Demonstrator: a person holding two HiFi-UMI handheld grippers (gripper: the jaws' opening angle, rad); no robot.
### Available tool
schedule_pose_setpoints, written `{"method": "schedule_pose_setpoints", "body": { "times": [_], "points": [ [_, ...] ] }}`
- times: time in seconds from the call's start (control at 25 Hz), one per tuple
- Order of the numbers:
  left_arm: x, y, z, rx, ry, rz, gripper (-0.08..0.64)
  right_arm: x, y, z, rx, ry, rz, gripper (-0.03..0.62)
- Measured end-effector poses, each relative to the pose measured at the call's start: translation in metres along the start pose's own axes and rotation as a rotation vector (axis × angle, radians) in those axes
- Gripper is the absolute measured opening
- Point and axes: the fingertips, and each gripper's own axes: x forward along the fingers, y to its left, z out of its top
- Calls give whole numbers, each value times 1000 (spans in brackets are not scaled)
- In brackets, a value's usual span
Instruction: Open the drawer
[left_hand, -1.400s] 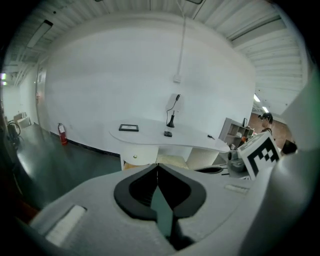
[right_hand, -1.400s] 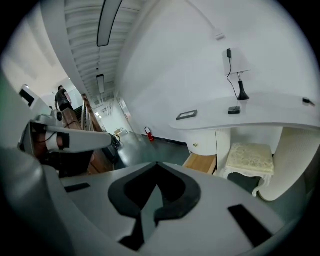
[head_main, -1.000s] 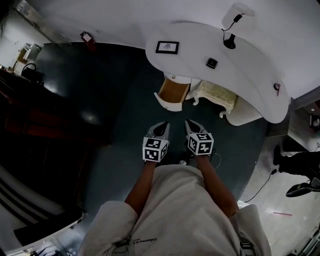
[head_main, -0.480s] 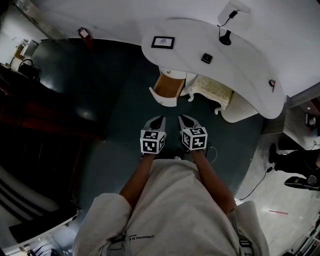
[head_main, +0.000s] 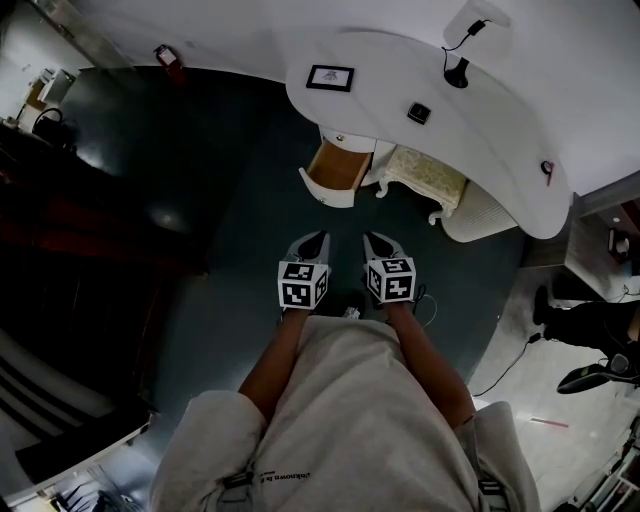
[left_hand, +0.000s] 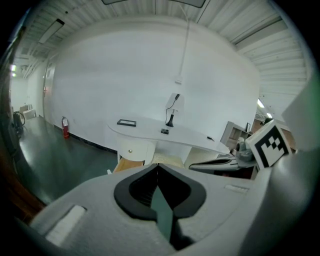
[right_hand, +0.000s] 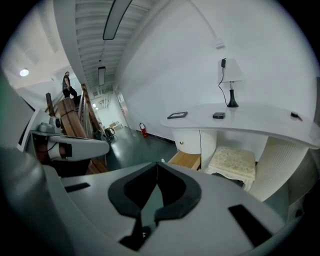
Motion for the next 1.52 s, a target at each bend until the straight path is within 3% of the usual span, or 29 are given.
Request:
{"method": "schedule_pose_setpoints", "body": {
  "times": [0.44,0.8,1.52],
  "points": [
    [4,5,8,-7,-22,9,11,1,-3,3,23,0,24,15],
    [10,0,11,20,-18,2,11,-7,-18,6,34,-10,-5,15],
    [6,-9,1,16,-11,-9,11,-8,1,-2,52,-1,90,17]
  ]
}}
